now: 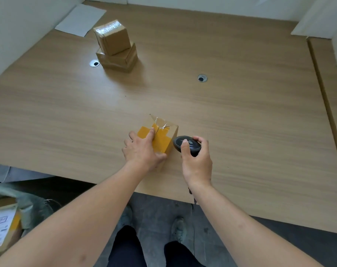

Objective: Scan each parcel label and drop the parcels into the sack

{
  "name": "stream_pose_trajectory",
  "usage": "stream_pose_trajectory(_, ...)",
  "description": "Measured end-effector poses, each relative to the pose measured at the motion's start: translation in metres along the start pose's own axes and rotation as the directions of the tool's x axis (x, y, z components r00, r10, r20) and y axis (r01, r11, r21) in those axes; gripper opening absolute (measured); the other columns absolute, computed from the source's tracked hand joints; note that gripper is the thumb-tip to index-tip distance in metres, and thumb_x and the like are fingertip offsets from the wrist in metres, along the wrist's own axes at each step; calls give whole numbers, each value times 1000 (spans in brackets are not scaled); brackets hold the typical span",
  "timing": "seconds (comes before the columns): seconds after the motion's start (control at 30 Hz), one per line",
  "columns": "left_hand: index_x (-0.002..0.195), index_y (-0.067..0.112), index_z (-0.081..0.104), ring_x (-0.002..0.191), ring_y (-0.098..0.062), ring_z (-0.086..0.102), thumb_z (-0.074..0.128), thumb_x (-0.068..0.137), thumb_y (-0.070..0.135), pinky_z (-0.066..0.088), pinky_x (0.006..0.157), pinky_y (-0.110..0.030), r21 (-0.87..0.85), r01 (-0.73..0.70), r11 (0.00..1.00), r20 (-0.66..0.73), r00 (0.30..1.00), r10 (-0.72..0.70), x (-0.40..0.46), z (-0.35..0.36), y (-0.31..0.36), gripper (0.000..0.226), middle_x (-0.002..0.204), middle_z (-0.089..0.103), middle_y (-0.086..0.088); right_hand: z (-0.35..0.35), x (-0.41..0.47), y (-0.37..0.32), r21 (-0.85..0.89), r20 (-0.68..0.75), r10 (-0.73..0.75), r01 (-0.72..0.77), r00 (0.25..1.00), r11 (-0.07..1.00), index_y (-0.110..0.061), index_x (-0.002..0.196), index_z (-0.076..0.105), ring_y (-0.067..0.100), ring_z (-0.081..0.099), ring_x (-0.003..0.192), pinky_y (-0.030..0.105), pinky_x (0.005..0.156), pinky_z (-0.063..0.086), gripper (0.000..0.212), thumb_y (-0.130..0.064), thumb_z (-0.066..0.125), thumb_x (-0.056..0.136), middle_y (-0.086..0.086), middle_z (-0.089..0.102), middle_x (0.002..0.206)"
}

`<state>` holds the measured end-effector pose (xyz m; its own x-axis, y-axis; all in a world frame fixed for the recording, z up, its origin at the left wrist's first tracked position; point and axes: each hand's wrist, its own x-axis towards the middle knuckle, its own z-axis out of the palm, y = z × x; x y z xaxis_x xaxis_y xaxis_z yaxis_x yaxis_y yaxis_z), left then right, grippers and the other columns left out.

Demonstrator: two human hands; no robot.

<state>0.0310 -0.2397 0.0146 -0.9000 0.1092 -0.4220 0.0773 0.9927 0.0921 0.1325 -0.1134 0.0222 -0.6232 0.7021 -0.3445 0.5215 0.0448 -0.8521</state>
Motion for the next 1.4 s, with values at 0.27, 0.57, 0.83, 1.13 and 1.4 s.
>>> stream_pose_trajectory(0.27, 160, 45, 10, 126, -42, 43, 73, 73, 77, 47, 101, -51, 15, 14, 1000, 16, 1000, -14, -3, 40, 6, 111, 139, 29, -19, -3, -3, 33, -14, -23, 39, -39, 999, 999, -36, 130, 58, 15, 67, 102, 33, 85, 50, 32, -49, 65, 102, -20, 67, 102)
stream_pose_trajectory(0.57, 166, 41, 2, 131, -44, 46, 67, 81, 74, 44, 111, -54, -239, -79, 968, 116, 987, 109, 13, 18, -44, 111, 148, 28, -16, 18, -19, 18, 5, -4, -5, 5, 1000, 1000, -42, 126, 55, 15, 72, 100, 37, 85, 59, 28, -52, 62, 102, -20, 68, 105)
stream_pose_trajectory(0.83, 166, 46, 5, 99, -29, 60, 50, 105, 41, 51, 87, -45, -312, -182, 933, 10, 981, 194, 32, -17, -108, 76, 123, 57, -8, 46, -29, 0, 46, -5, -28, 29, 1000, 999, -43, 122, 56, 18, 75, 96, 40, 85, 59, 26, -52, 64, 100, -19, 71, 102)
stream_pose_trajectory(1.13, 161, 53, 18, 124, -31, 44, 71, 82, 74, 46, 104, -45, -14, -97, 995, -10, 995, 97, 28, -22, -115, 98, 136, 36, -9, 61, -40, -5, -10, 48, -78, 78, 996, 997, -33, 131, 56, -1, 64, 94, 19, 72, 48, 31, -47, 64, 104, -22, 65, 101)
stream_pose_trajectory(1.4, 151, 58, 43, 132, -30, 54, 75, 94, 39, 51, 108, -49, -547, -60, 835, 134, 978, 158, 43, -38, -153, 68, 147, 53, -4, 65, -43, -22, -61, 91, -145, 151, 985, 987, -37, 127, 57, 6, 69, 98, 32, 81, 57, 27, -46, 65, 103, -19, 69, 105)
